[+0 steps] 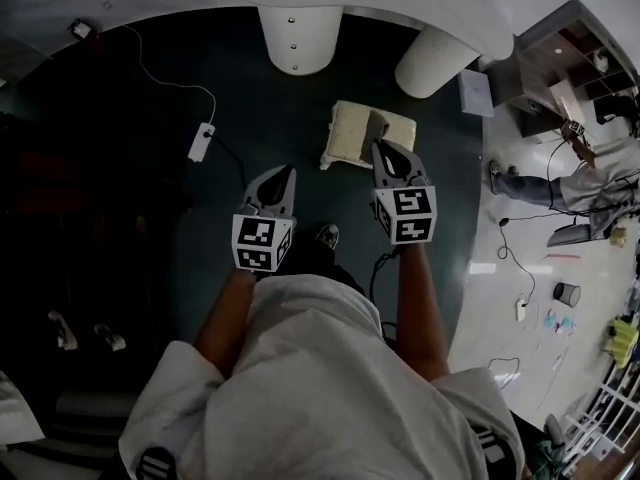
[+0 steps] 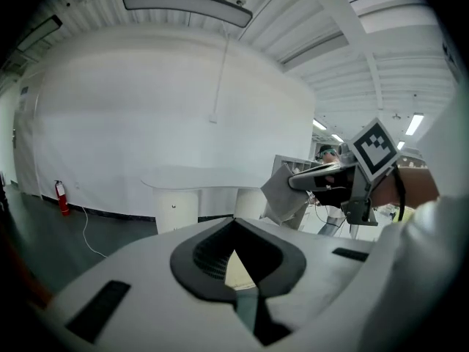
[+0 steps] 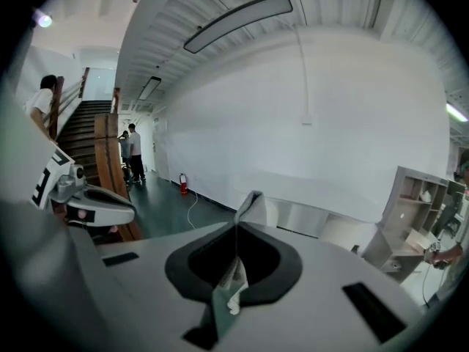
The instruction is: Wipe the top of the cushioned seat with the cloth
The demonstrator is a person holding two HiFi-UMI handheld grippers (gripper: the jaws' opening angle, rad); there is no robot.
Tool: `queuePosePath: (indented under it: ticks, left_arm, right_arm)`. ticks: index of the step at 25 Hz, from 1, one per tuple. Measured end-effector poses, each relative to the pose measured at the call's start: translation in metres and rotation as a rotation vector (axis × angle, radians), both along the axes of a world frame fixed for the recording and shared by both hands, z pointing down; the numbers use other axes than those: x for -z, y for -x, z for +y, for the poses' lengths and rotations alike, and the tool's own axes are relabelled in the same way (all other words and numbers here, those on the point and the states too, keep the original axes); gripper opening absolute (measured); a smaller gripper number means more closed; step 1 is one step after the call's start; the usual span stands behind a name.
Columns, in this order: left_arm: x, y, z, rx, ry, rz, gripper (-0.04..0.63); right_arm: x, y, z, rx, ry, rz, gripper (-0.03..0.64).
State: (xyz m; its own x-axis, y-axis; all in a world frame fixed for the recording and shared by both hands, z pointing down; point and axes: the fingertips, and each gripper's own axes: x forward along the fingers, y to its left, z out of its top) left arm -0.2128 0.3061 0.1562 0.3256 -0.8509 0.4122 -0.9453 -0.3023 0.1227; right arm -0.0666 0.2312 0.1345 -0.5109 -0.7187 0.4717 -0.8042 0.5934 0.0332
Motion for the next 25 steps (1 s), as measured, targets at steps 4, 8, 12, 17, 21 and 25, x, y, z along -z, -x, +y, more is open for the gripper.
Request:
queuePosePath:
  ticks: [4,8,12,17,21,25]
  left_arm:
    - [-0.004,-0.013,-0.035,-0.004,0.027,-0.014,0.014]
    - [-0.016,-0.021,-0.072,-0.013,0.082,-0.013,0.014]
    - [-0.051,-0.022,-0.102,-0.034,0.154,-0.012,0.014]
    - [-0.099,-0.022,-0.144,-0.072,0.236,0.005,0.014]
    - [-0.149,-0.017,-0.176,-0.066,0.306,0.064,0.014]
    - [-0.222,-0.011,-0.212,-0.078,0.355,0.084,0.014]
  right_arm:
    - [-0.019,-0.02,-0.04,-0.021,0.039,-0.006,0.017]
    - [-0.038,-0.01,-0.077,0.034,0.128,-0.116,0.017]
    - [-0.072,-0.004,-0.1,0.053,0.211,-0.159,0.017]
    - [-0.127,-0.015,-0.12,-0.019,0.3,-0.115,0.017]
    - [-0.192,-0.011,-0.126,-0.042,0.424,-0.086,0.017]
    - [-0.255,0.006,-0.131,-0.029,0.488,-0.052,0.017]
